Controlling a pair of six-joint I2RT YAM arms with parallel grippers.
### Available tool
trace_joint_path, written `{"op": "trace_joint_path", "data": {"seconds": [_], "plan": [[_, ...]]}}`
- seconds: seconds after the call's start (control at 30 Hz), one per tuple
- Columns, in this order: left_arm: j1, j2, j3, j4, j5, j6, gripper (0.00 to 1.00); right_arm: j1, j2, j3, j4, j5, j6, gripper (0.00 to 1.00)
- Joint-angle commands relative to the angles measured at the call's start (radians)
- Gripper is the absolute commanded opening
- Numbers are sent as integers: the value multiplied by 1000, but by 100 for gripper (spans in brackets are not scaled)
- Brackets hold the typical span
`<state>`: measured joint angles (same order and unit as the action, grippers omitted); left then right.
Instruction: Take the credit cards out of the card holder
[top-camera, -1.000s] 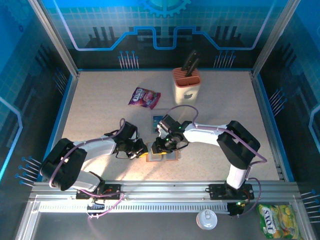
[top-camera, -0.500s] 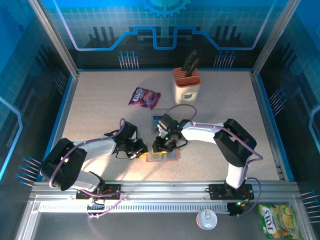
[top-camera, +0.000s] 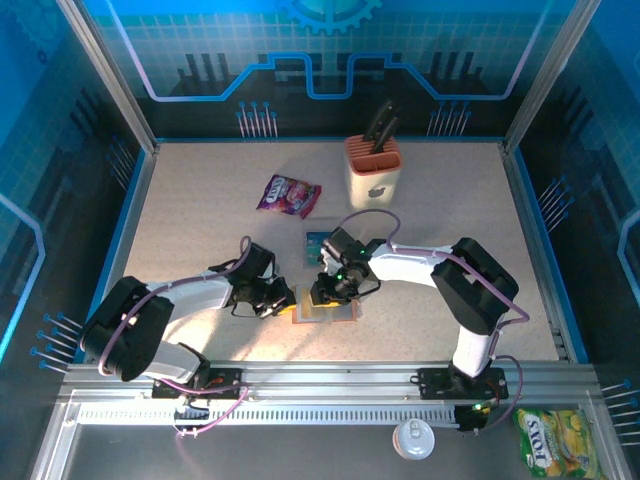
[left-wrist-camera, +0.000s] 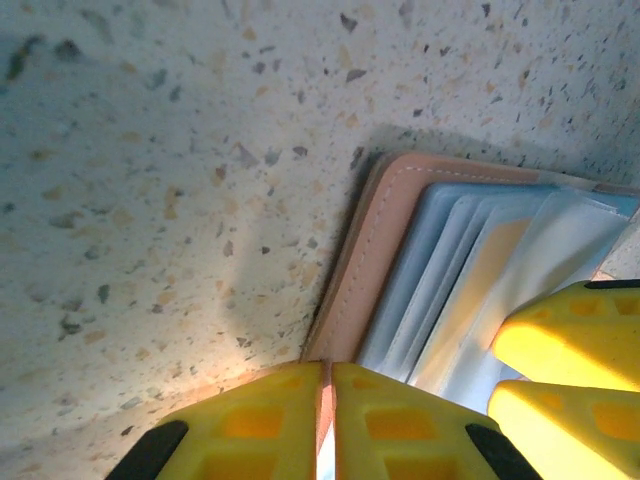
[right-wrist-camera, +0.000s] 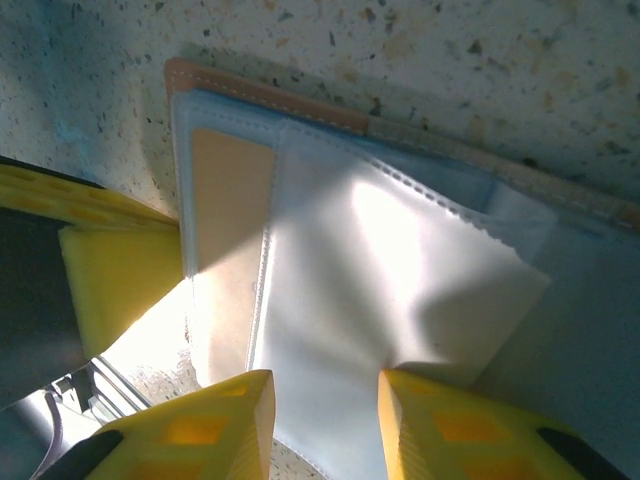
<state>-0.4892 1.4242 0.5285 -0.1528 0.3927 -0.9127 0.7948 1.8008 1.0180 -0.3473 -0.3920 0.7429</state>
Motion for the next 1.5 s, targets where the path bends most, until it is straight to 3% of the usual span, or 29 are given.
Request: {"op": "trace_joint_path", "data": {"seconds": [0.0,0.67,1.2,1.47], "plan": [[-4,12,18,-57,-32,27,13,-15,-24,-33,8,-35,-17,34],[-31,-96,82,-90,-32,-24,16,-49,-31,-121,170,-142,-4,33],[-104,1,80,40,-44,-109,24,-85,-30,-217,312,-222,21,30],[-116,26,100,17,-55,-92,27,-91,-27,-232,330,-233,26,30]]}}
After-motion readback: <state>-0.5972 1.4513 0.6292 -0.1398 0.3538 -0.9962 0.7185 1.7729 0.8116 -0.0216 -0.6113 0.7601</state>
